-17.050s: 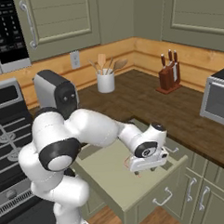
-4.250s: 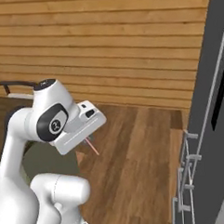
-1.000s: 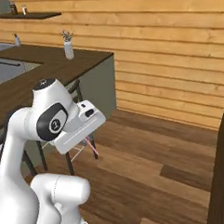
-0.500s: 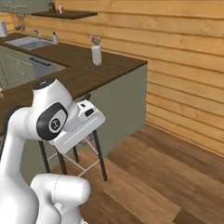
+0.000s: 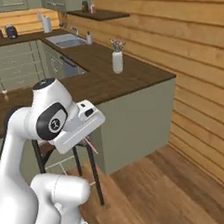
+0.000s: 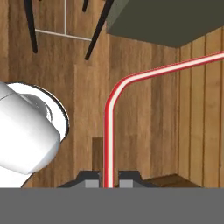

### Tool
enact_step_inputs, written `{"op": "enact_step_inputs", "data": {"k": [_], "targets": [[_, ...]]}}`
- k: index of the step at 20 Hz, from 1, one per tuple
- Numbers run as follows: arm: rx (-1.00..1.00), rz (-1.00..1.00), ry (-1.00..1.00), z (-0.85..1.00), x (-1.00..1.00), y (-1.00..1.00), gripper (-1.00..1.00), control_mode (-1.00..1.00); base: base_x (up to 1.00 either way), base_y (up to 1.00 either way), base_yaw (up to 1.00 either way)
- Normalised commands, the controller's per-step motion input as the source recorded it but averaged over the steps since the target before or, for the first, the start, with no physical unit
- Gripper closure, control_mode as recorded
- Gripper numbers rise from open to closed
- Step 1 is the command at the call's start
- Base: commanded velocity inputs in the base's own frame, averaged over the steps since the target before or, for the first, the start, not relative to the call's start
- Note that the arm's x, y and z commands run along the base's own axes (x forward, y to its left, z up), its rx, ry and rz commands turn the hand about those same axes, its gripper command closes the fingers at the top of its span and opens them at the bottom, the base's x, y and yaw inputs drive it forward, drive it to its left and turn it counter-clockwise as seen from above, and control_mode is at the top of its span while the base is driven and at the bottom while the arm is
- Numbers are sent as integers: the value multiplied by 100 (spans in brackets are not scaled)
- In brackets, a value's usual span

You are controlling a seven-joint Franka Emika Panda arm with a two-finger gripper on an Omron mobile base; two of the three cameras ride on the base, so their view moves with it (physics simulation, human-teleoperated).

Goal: Take a straw from the drawer in front and place it inside the glass cup on the dining counter.

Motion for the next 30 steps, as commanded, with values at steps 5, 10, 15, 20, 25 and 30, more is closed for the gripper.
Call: {"op": "enact_step_inputs", "data": {"k": [5, 10, 15, 20, 25, 30], "targets": [[0, 0, 0, 0, 0, 0, 100, 100, 95, -56, 48], [0, 0, 0, 0, 0, 0, 100, 100, 92, -30, 46], [0, 0, 0, 0, 0, 0, 100, 100, 82, -5, 38], [0, 0, 0, 0, 0, 0, 100, 100, 18, 0, 37], [0, 0, 0, 0, 0, 0, 100, 100, 34, 0, 46], [0, 0, 0, 0, 0, 0, 100, 100, 56, 0, 52]]}}
